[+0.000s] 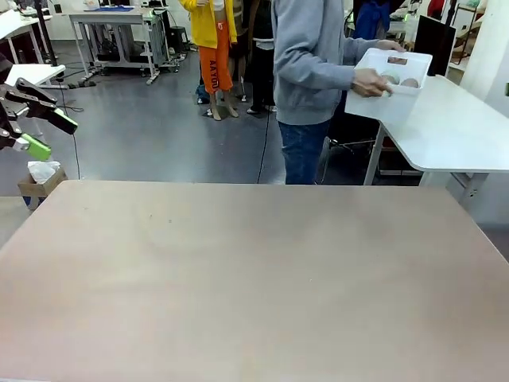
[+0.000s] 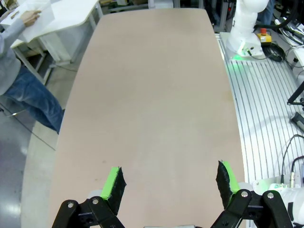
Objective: Stack the cups and store them in the basket.
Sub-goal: Place the stack of Reusable plastic cups into the Pantry Basket.
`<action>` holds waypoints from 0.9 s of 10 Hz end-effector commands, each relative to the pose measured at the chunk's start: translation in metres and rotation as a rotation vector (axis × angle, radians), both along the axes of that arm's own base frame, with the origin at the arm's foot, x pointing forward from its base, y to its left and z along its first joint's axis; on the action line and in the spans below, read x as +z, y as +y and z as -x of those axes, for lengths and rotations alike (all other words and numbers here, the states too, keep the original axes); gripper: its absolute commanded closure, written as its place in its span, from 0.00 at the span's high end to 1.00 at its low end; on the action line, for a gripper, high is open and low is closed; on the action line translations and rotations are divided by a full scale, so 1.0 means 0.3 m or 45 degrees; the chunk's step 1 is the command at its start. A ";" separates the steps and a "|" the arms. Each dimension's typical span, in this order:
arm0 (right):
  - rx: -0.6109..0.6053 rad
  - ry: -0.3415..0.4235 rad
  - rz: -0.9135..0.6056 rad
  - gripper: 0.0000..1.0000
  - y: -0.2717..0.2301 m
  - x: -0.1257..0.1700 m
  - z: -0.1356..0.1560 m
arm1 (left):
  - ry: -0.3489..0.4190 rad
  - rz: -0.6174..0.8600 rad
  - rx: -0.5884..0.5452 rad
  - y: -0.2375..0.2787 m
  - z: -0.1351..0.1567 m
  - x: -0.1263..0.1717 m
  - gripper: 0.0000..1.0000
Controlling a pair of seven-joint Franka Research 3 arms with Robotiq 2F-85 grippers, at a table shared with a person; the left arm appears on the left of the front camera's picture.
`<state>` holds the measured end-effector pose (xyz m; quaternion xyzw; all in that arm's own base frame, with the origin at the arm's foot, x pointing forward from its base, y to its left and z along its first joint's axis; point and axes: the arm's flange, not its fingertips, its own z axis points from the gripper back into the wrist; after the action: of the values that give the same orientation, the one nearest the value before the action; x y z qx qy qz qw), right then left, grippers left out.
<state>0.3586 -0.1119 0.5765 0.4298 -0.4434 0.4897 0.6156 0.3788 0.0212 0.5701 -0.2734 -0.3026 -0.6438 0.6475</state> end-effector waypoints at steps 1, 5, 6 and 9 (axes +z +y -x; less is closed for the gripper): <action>0.002 -0.002 -0.018 1.00 0.000 0.010 0.000 | 0.015 -0.024 0.005 0.002 0.001 0.007 1.00; 0.002 -0.002 -0.018 1.00 0.000 0.010 0.000 | 0.015 -0.024 0.005 0.002 0.001 0.007 1.00; 0.002 -0.002 -0.018 1.00 0.000 0.010 0.000 | 0.015 -0.024 0.005 0.002 0.001 0.007 1.00; 0.002 -0.002 -0.018 1.00 0.000 0.010 0.000 | 0.015 -0.024 0.005 0.002 0.001 0.007 1.00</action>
<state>0.3586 -0.1119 0.5765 0.4298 -0.4434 0.4897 0.6156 0.3788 0.0212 0.5701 -0.2735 -0.3026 -0.6438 0.6475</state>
